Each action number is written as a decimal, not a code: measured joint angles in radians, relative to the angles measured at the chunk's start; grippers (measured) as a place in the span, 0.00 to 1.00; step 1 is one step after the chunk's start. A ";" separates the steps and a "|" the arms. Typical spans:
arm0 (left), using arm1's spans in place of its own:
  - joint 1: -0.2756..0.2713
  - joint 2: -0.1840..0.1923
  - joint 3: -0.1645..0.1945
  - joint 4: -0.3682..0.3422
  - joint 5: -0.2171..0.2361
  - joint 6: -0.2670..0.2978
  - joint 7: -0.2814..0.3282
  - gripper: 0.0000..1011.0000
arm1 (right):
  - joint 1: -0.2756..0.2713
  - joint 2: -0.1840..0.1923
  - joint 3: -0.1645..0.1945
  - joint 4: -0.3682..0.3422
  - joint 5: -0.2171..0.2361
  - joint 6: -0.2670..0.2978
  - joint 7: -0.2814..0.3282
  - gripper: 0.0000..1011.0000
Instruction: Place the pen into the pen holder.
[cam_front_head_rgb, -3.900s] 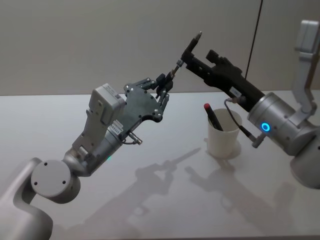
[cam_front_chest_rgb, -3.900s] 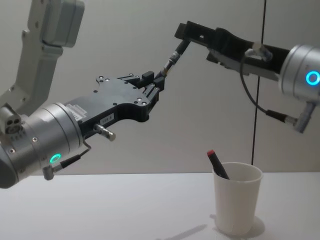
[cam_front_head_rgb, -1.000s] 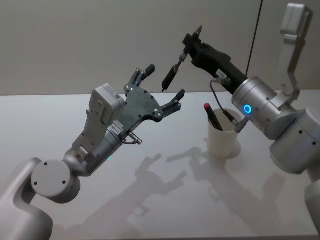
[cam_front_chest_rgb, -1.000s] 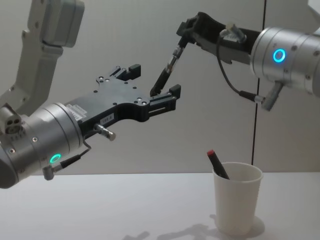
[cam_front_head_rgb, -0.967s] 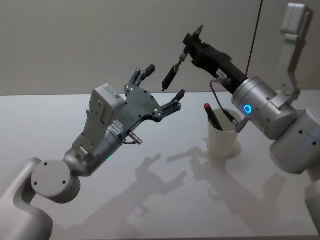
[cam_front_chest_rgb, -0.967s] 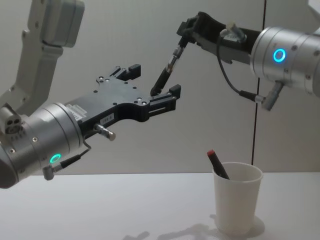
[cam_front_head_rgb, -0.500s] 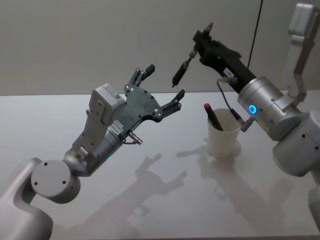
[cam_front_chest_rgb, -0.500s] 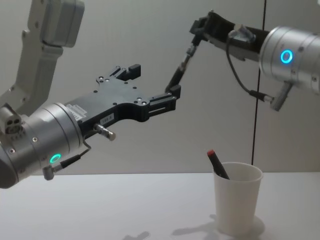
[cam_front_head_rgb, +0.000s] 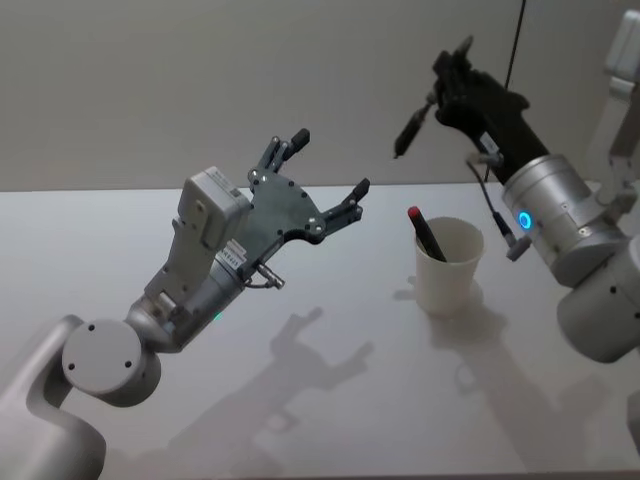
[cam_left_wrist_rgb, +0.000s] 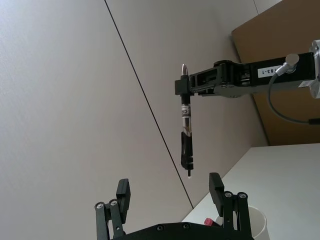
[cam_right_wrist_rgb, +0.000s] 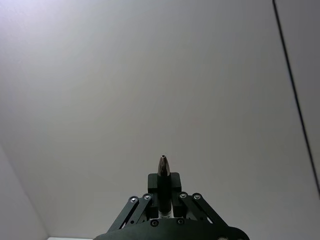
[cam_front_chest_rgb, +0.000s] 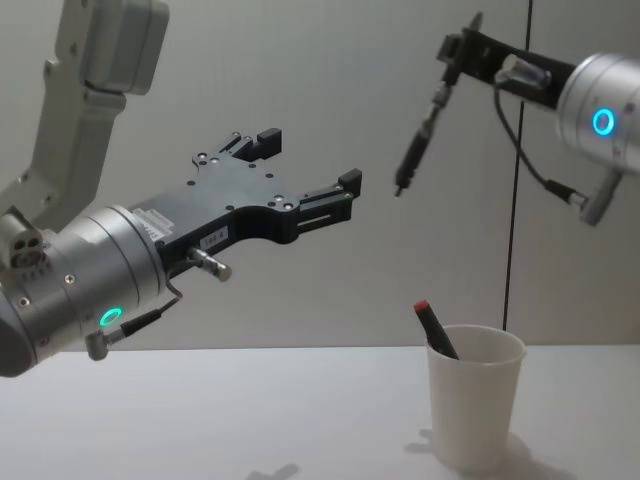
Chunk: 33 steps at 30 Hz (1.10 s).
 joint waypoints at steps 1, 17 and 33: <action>0.000 0.000 0.000 0.000 0.000 0.000 0.000 0.99 | -0.001 0.001 0.000 -0.001 -0.009 -0.006 -0.007 0.14; 0.000 0.000 0.000 0.000 0.000 0.000 0.000 0.99 | -0.022 0.014 0.000 0.016 -0.202 -0.097 -0.130 0.14; 0.000 0.000 0.000 0.000 0.000 0.000 0.000 0.99 | -0.024 0.011 -0.004 0.089 -0.304 -0.117 -0.173 0.14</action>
